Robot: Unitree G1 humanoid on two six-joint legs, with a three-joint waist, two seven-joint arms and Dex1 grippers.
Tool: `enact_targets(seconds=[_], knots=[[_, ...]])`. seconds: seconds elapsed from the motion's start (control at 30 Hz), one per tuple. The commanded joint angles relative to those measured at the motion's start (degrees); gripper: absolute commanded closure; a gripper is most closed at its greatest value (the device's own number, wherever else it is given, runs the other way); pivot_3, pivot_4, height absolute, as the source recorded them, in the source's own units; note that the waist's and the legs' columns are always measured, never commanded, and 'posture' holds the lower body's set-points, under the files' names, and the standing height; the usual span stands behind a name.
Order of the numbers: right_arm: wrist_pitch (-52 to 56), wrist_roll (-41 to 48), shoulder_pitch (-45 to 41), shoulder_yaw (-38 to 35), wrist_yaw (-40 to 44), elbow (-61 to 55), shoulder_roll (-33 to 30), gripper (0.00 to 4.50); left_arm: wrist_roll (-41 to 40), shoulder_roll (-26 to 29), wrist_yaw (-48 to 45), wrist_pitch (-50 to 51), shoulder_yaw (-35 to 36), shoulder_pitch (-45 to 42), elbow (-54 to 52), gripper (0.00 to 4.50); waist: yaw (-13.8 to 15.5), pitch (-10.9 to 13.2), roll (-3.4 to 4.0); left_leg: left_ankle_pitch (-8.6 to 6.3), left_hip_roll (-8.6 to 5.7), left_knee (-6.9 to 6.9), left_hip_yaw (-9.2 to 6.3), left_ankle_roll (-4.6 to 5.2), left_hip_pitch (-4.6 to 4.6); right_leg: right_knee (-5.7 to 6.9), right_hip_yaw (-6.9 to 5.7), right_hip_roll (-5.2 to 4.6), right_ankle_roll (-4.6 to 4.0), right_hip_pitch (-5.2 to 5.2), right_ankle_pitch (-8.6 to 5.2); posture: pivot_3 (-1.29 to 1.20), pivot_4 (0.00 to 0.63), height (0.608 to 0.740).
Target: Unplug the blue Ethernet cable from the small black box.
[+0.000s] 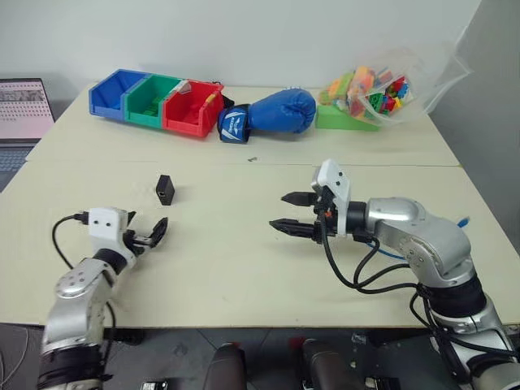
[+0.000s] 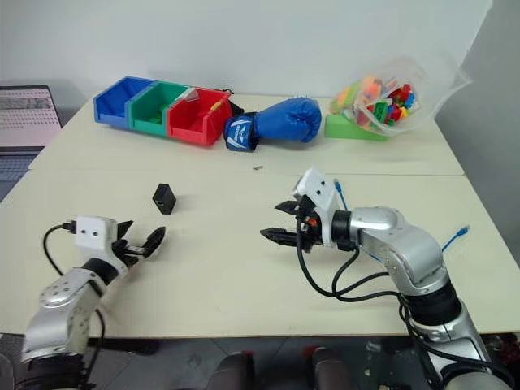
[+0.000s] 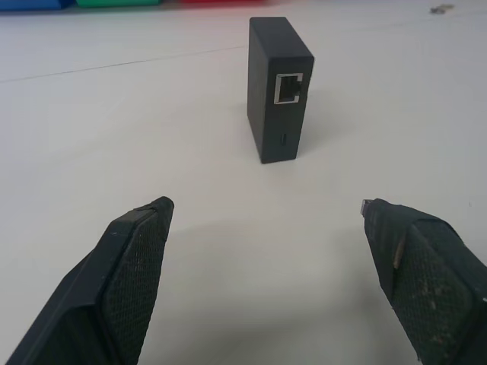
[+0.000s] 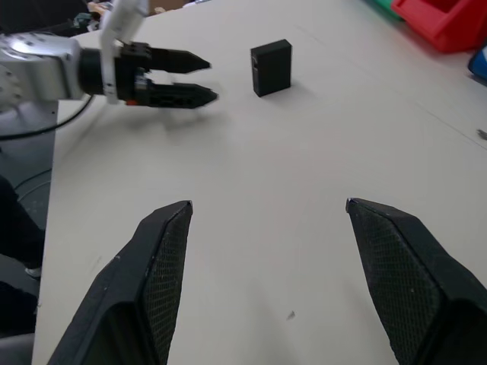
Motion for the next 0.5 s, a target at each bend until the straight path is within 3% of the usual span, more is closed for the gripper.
enact_targets(seconds=[0.03,0.23,0.5], knots=[[-2.0,0.4,0.5,-5.6,0.1,-0.2,-2.9,1.07,-2.2,4.6,-2.6,5.0,3.6,2.1,-8.3,0.29,0.0,0.0,-0.01,0.0,0.01,0.01,0.01,0.0,0.0,-0.02,0.0,0.0,0.01,0.0,0.0,0.0,0.15,0.74],[-1.2,1.5,1.5,-11.4,0.5,3.4,-6.4,1.07,-6.8,10.4,-7.0,11.2,10.0,3.7,-12.6,0.29,-0.2,0.0,-0.05,0.0,0.06,-0.05,0.03,0.01,0.02,-0.05,0.02,0.05,-0.03,-0.03,-0.03,0.0,0.15,0.74],[-3.1,-0.3,3.6,-12.1,1.1,6.7,-9.7,1.07,-10.7,12.8,-12.1,15.2,11.4,3.7,-15.2,0.29,-0.2,0.0,-0.03,-0.01,0.05,-0.06,0.1,0.01,0.03,-0.09,0.07,0.04,-0.04,-0.03,-0.04,0.0,0.15,0.74]])
